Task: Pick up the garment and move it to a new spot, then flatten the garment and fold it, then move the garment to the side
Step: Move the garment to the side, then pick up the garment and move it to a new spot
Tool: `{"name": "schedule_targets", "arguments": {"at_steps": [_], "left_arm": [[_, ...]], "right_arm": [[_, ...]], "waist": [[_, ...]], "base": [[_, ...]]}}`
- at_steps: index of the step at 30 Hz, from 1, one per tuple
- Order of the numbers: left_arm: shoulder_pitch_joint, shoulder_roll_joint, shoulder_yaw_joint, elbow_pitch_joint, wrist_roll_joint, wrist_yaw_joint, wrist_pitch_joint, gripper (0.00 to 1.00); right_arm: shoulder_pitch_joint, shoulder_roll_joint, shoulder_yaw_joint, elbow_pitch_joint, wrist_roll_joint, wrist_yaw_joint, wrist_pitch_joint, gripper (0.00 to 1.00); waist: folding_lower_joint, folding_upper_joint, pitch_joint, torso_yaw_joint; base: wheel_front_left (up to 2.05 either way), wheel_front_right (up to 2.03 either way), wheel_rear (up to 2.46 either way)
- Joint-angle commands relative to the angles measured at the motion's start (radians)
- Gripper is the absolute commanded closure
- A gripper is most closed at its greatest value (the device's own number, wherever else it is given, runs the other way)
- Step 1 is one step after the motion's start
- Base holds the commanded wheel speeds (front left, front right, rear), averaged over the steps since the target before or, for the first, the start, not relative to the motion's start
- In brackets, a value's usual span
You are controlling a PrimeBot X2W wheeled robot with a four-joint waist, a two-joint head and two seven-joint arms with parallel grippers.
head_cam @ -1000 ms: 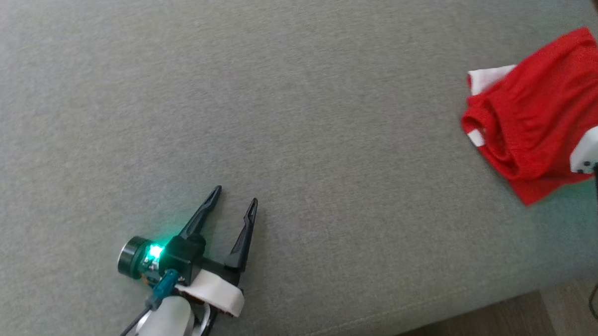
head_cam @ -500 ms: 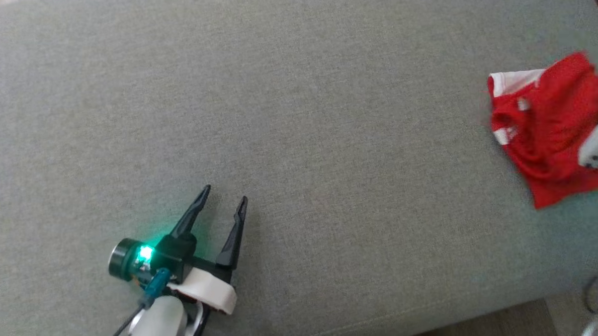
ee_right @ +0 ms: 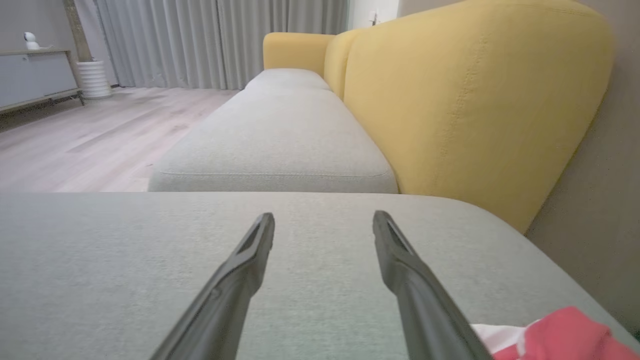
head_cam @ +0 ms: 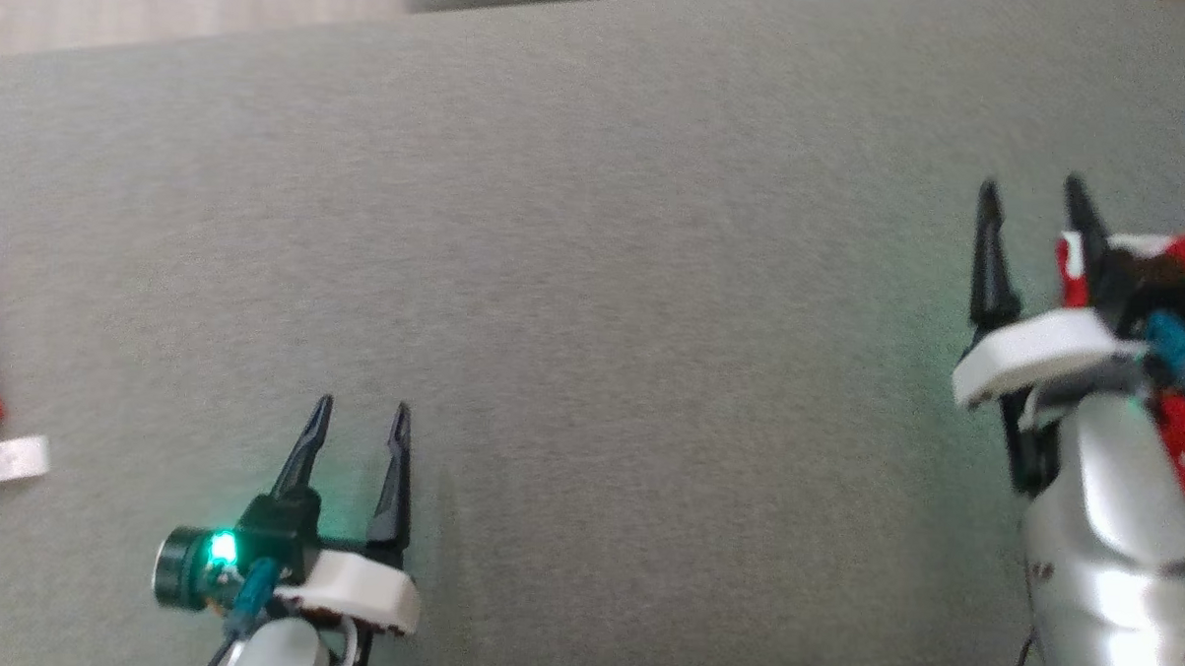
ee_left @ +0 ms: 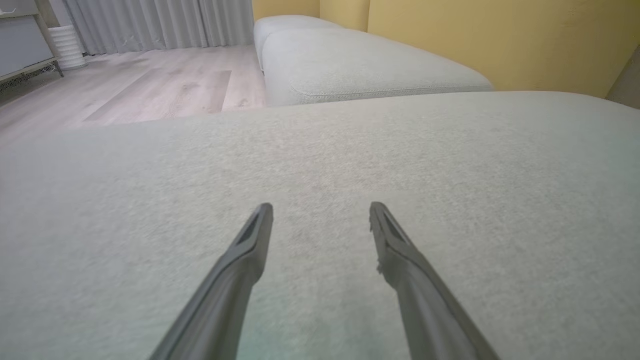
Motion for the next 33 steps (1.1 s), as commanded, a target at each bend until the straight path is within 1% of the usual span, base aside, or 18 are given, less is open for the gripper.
{"name": "schedule_targets", "arguments": {"at_steps": [1,5,9,13,17,22,26,29,33], "left_arm": [[0.001,0.004,0.046,-0.028,-0.003,0.009,-0.005,0.0],[0.019,0.003,0.079,-0.023,-0.001,0.023,-0.005,0.0],[0.043,0.003,0.104,-0.02,0.008,0.032,-0.005,0.0],[0.082,0.003,0.141,-0.024,0.012,0.043,-0.005,0.0],[0.113,0.003,0.166,-0.044,0.011,0.056,-0.005,0.0],[0.132,0.003,0.181,-0.061,0.007,0.06,-0.005,0.0],[0.129,0.003,0.181,-0.067,0.001,0.059,-0.005,0.0],[0.121,0.003,0.177,-0.063,-0.009,0.061,-0.005,0.0],[0.115,0.002,0.175,-0.058,-0.031,0.07,-0.005,0.0]], "right_arm": [[0.005,0.013,0.04,-0.048,0.022,-0.001,-0.011,0.0],[0.099,0.015,0.085,-0.069,0.086,-0.001,-0.011,0.0],[0.183,0.015,0.126,-0.083,0.145,-0.001,-0.011,0.0],[0.25,0.016,0.158,-0.093,0.197,-0.001,-0.011,0.0],[0.287,0.016,0.173,-0.098,0.218,-0.001,-0.011,0.0],[0.308,0.016,0.182,-0.104,0.227,-0.001,-0.011,0.0],[0.311,0.016,0.183,-0.1,0.231,-0.001,-0.011,0.0],[0.311,0.016,0.191,-0.095,0.233,-0.001,-0.011,0.0],[0.317,0.016,0.209,-0.094,0.232,-0.001,-0.011,0.0]], "waist": [[0.0001,0.0,-0.049,0.065],[0.0001,0.0,-0.079,0.122],[0.0001,0.0,-0.106,0.149],[0.0001,0.0,-0.141,0.148],[0.0001,0.0,-0.167,0.14],[0.0001,0.0,-0.174,0.138],[0.0001,0.0,-0.167,0.151],[0.0001,0.0,-0.156,0.181],[0.0001,0.0,-0.143,0.261]], "base": [[0.0,0.0,0.0],[0.0,0.0,0.0],[0.0,0.0,0.0],[0.0,0.0,0.0],[0.0,0.0,0.0],[0.0,0.0,0.0],[0.0,0.0,0.0],[0.0,0.0,0.0],[0.0,0.0,0.0]]}}
